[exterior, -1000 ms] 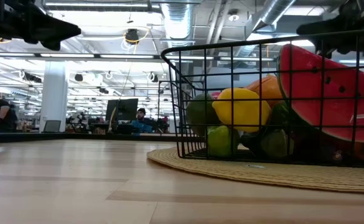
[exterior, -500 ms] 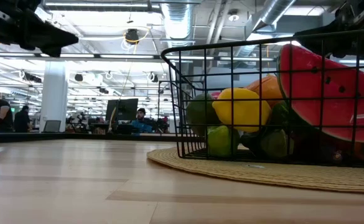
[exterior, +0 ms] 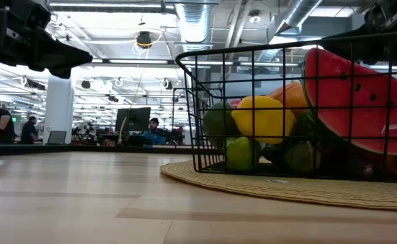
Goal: Build produce basket
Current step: Return to Home Position
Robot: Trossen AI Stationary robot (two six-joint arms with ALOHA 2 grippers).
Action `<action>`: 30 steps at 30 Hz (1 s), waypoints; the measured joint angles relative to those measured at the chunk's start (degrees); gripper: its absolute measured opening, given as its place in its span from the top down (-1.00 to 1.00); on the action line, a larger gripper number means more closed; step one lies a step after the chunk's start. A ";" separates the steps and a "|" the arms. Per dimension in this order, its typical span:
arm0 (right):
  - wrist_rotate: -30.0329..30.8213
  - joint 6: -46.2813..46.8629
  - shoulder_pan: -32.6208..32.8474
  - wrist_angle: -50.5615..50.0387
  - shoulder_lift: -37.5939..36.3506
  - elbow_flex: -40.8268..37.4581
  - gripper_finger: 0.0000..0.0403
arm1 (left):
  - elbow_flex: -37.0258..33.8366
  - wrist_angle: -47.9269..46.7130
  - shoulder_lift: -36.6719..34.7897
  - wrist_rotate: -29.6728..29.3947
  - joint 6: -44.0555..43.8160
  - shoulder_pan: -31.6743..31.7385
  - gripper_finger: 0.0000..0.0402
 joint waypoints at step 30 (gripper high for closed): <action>0.02 1.05 1.29 -4.07 0.02 -3.69 0.74 | -0.07 -0.01 0.00 -0.52 1.14 0.02 0.73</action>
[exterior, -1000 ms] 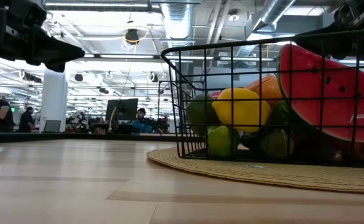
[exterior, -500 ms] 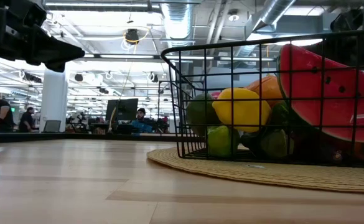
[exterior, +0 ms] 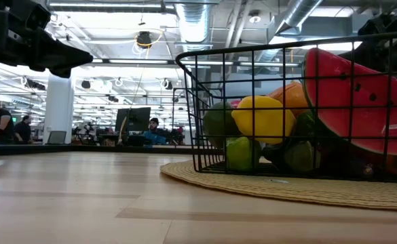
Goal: Build produce basket
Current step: Return to Home Position
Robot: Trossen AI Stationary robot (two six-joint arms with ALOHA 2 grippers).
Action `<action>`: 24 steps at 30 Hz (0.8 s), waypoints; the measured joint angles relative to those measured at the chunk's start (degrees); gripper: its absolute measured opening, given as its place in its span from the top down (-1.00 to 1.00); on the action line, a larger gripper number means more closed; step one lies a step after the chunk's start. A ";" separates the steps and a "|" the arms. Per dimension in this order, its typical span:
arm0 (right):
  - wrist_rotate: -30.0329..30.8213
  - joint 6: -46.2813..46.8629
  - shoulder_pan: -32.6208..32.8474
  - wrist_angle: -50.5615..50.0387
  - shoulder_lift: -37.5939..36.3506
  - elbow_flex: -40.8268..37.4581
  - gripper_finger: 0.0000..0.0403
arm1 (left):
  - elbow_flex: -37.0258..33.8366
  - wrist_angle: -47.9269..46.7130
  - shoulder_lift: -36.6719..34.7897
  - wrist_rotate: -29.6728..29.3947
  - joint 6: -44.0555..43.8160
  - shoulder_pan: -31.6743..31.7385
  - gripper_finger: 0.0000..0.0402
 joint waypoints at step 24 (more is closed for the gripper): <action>0.04 0.00 0.00 -0.17 0.00 -0.09 0.74 | -0.02 -0.63 0.00 6.51 1.65 0.00 0.73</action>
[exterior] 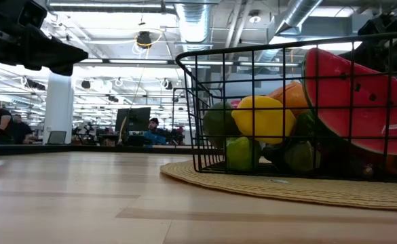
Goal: Build produce basket
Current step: Return to Home Position
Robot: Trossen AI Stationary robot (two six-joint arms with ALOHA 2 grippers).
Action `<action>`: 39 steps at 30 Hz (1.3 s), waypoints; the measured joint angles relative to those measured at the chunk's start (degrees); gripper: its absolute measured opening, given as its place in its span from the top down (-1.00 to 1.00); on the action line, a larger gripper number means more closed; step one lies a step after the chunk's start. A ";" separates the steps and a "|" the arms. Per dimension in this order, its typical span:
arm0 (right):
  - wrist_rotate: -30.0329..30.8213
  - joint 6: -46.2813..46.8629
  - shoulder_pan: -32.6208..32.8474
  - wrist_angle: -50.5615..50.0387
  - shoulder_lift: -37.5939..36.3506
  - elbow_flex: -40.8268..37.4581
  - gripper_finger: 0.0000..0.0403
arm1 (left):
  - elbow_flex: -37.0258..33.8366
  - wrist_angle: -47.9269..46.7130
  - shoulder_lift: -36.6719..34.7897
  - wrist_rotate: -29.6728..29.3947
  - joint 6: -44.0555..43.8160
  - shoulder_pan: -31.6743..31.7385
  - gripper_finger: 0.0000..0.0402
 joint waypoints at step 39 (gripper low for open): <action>0.02 0.00 -0.01 -0.06 0.02 -0.04 0.74 | 0.00 -0.06 0.02 0.01 3.98 0.00 0.73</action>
